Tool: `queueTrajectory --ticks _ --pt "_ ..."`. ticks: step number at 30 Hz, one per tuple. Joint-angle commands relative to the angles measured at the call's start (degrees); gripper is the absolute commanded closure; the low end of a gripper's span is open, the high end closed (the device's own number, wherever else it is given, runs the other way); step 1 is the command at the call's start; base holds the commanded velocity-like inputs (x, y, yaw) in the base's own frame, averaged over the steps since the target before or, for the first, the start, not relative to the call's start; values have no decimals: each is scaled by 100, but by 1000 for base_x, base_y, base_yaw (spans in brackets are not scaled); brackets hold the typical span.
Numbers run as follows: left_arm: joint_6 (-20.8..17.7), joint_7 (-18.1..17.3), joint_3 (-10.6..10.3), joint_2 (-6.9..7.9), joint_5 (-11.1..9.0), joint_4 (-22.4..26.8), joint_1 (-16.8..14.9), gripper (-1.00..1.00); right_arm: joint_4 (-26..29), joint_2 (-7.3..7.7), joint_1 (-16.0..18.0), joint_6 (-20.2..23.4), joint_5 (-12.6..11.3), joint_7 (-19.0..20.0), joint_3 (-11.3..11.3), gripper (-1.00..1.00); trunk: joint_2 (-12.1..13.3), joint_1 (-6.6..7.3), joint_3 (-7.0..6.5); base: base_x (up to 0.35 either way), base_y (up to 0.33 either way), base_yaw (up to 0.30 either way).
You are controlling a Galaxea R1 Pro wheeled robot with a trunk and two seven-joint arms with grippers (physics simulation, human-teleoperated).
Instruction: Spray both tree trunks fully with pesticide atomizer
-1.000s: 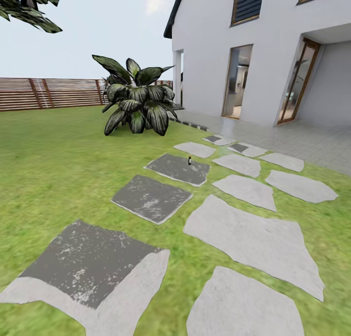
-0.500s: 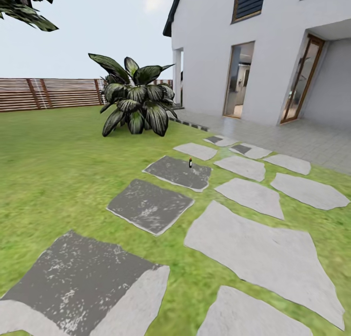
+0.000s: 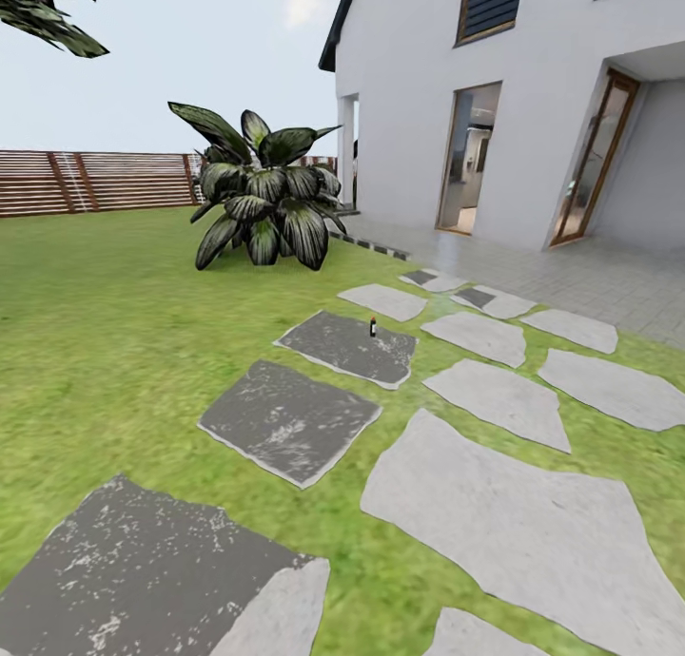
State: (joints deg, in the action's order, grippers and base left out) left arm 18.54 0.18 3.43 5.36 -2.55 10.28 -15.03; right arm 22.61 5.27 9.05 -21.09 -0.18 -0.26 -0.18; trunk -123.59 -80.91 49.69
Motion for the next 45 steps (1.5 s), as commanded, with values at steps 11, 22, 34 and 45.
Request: queueTrajectory --ticks 11,22,34,45 --pt "0 0 0 0 0 0 0 -100 0 0 0 0 0 0 0 -100 0 0 0 338 0 0" --pt "0 1 0 0 0 0 0 -100 2 0 0 0 0 0 0 -100 0 0 0 338 0 0" --pt "0 0 0 0 0 0 0 -100 6 0 0 0 0 0 0 -100 0 0 0 338 0 0" --pt "0 0 0 0 0 0 0 -100 1 0 0 5 0 0 0 -100 0 0 0 338 0 0"
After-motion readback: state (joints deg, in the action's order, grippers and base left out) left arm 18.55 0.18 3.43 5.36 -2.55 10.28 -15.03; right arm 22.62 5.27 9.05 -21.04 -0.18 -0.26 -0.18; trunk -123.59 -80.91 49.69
